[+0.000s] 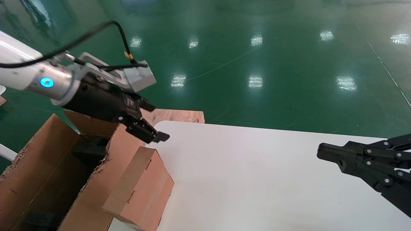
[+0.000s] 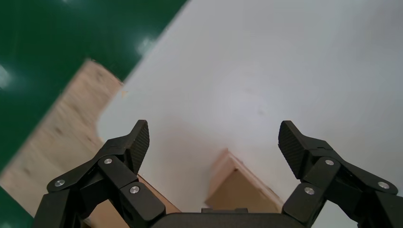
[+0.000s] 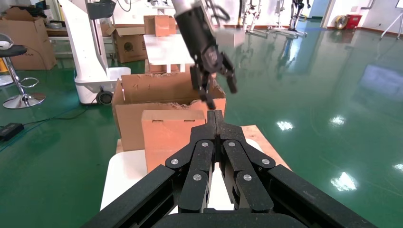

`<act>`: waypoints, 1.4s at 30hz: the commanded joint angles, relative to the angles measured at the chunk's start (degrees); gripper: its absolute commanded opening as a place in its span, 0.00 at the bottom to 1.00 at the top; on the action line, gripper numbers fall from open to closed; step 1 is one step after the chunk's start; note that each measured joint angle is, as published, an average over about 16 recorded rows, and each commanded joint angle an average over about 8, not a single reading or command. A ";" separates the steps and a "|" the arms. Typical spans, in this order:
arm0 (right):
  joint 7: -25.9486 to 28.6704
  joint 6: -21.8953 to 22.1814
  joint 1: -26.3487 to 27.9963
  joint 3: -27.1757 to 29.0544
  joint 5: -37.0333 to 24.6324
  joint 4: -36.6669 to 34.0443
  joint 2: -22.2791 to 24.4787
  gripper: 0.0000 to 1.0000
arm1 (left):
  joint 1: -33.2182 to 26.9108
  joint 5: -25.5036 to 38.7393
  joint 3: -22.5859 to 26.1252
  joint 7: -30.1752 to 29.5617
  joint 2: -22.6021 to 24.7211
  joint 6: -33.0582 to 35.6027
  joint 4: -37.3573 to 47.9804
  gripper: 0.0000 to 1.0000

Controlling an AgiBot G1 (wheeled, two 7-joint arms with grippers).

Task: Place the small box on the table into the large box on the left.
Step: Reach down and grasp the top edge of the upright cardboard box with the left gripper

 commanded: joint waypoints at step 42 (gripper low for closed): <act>-0.02 0.01 0.01 -0.05 0.03 -0.01 0.02 0.00 | -21.89 -15.51 49.30 -21.62 13.96 -1.30 5.48 1.00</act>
